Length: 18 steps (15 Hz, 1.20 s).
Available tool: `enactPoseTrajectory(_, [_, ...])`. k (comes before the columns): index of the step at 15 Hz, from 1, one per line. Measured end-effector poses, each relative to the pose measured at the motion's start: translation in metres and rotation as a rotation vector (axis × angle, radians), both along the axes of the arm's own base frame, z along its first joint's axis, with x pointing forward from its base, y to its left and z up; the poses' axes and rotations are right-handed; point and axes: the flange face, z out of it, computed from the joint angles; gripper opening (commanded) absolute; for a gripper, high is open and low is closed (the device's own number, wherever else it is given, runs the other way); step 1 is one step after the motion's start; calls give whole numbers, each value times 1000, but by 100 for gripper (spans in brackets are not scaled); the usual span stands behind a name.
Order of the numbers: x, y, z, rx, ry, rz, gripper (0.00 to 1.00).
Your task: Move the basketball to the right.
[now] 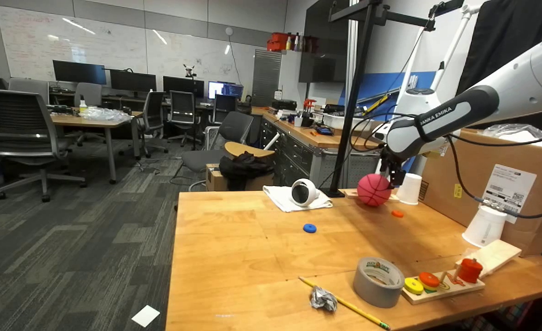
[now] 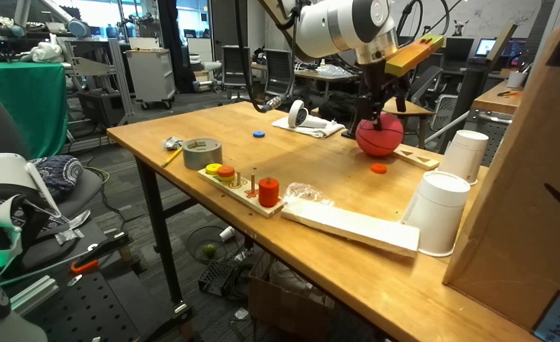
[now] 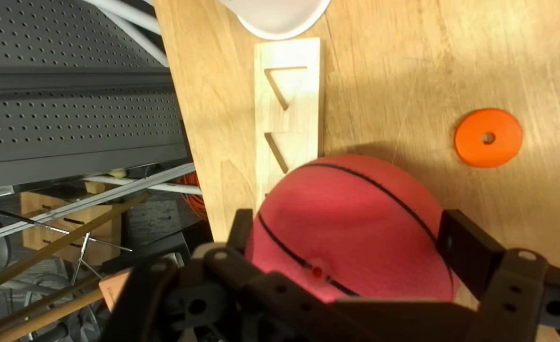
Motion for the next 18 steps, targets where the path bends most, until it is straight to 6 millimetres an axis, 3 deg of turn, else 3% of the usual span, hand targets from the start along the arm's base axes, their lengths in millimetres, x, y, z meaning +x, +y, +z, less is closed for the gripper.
enactPoseTrajectory(6, [-1, -5, 2, -55, 3, 13, 100])
enactPoseTrajectory(9, [1, 3, 16, -53, -29, 26, 100])
enactPoseTrajectory(11, [2, 17, 38, -29, -73, 29, 100])
enactPoseTrajectory(15, [-5, 69, 90, 109, -151, 46, 100])
enactPoseTrajectory(18, [-15, 106, 89, 237, -120, 38, 100])
